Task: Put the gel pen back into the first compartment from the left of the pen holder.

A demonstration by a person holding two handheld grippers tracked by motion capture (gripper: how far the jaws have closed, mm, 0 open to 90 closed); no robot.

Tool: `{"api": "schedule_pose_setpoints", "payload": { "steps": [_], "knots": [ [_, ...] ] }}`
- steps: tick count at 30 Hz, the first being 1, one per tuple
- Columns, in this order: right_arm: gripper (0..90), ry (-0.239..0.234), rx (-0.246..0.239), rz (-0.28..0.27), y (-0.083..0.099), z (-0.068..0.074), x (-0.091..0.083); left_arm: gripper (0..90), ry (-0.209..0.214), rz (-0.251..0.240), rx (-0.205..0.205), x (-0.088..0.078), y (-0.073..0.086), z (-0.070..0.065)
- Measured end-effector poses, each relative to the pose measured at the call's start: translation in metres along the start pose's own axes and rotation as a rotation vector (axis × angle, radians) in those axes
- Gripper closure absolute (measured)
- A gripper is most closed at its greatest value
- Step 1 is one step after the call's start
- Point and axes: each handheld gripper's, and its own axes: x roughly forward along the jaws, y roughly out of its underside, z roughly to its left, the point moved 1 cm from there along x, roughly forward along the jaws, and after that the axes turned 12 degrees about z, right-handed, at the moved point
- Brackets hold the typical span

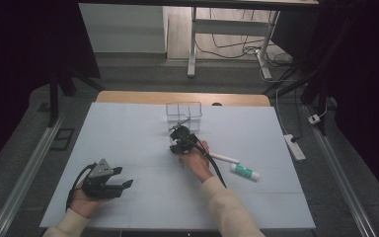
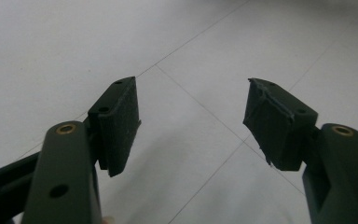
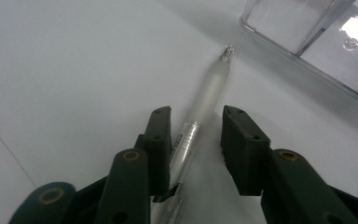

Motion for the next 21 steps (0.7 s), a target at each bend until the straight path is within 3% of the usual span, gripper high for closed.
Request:
{"api": "schedule_pose_setpoints", "payload": {
  "steps": [10,21],
  "knots": [
    [78.4,-0.013,0.008,0.008,0.0015,-0.0013,-0.0017,35.2,-0.001,0.006,0.001,0.0009,0.0005,0.0006],
    [79.3,-0.045,0.024,-0.002,0.0037,-0.006,-0.003,35.2,-0.002,0.005,-0.002,0.001,0.0008,0.0013]
  ]
}}
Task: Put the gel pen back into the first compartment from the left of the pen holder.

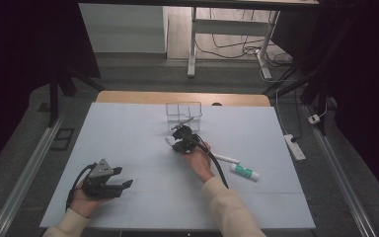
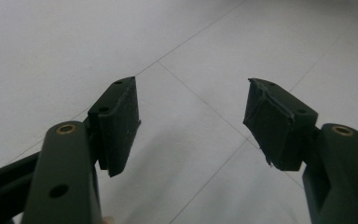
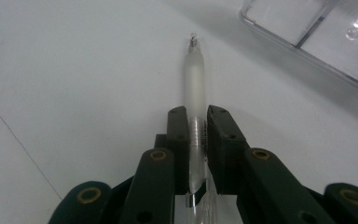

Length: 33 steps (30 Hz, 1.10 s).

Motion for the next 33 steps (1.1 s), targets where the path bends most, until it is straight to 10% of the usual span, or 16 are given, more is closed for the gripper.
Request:
{"api": "schedule_pose_setpoints", "payload": {
  "steps": [33],
  "knots": [
    [79.2,-0.122,0.045,-0.293,0.01,-0.01,-0.061,35.0,-0.002,-0.001,0.0,0.0,0.0,0.001]
  ]
}}
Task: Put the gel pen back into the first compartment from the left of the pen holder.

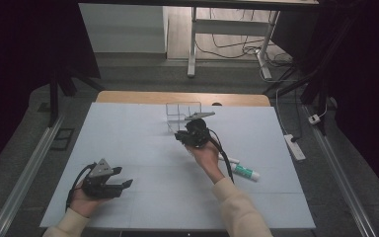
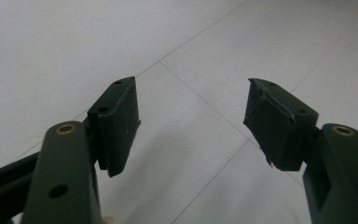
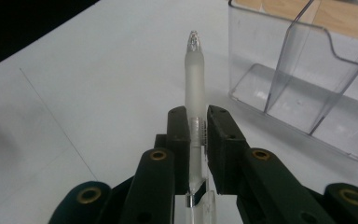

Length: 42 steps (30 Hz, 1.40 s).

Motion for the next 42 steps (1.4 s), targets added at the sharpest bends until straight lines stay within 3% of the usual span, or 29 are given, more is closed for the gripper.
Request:
{"api": "schedule_pose_setpoints", "payload": {
  "steps": [23,42],
  "knots": [
    [79.2,-0.032,0.012,-0.161,-0.004,-0.004,-0.024,35.0,-0.003,-0.003,-0.005,-0.001,0.0,0.0],
    [79.2,-0.037,0.002,-0.239,-0.013,-0.004,-0.034,34.9,-0.002,-0.011,-0.008,-0.001,0.0,0.001]
  ]
}}
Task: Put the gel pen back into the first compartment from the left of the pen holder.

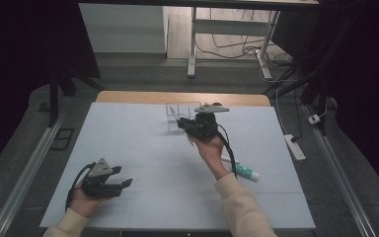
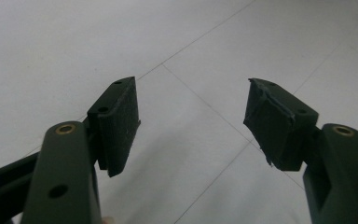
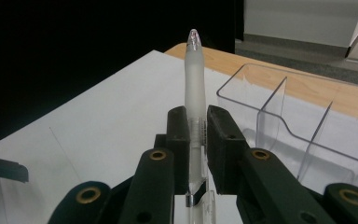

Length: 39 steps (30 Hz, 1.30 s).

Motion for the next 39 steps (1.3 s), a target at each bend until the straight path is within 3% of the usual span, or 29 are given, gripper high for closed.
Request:
{"api": "schedule_pose_setpoints", "payload": {
  "steps": [19,39],
  "knots": [
    [79.2,0.008,-0.014,-0.057,-0.022,-0.001,0.0,34.9,0.0,-0.006,-0.004,-0.001,0.0,0.002],
    [79.2,0.035,-0.012,-0.101,-0.047,-0.009,0.016,34.9,0.005,-0.011,-0.013,-0.001,0.001,0.003]
  ]
}}
